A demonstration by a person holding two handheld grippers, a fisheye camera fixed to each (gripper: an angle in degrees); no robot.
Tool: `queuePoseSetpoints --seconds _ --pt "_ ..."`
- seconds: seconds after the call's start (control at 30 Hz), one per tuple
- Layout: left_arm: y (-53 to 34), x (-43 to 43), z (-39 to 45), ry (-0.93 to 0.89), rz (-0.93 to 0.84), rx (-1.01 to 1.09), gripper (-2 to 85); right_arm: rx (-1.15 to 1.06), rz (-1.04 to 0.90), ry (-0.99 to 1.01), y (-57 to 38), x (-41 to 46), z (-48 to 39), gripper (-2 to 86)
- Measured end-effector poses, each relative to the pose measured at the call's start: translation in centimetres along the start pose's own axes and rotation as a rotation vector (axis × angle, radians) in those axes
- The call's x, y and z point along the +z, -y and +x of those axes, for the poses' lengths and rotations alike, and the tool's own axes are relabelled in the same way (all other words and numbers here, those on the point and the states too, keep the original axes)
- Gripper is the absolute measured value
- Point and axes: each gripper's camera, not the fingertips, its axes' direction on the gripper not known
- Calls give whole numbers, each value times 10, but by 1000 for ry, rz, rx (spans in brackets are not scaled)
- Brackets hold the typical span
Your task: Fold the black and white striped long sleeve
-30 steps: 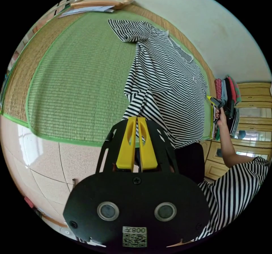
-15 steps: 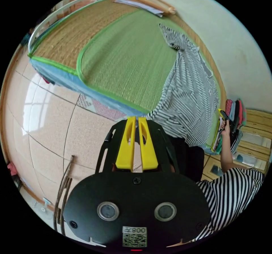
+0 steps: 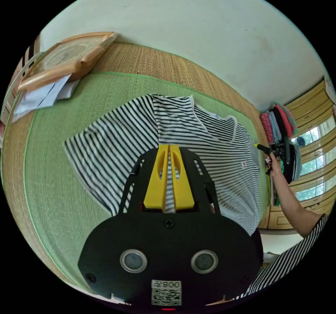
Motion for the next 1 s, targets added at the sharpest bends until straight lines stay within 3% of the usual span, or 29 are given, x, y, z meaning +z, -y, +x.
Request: queuePoseSetpoints --seconds 0.17,0.33,0.53,0.67,0.73,1.0 --pt "9 -36 18 29 28 -12 1 64 28 -35 6 -2 2 -2" --pt "-7 -76 47 33 12 36 0 87 35 25 -1 -5 -2 0" --pt "-27 -138 108 -42 121 119 1 13 171 166 -16 -33 -43 0" --pt "-14 -147 154 -39 67 169 1 -88 96 190 6 -3 -89 0" --pt "-8 -148 167 11 46 163 1 -74 51 117 15 15 -97 0" --pt "8 -180 215 65 26 137 1 -26 39 150 36 34 -94 0"
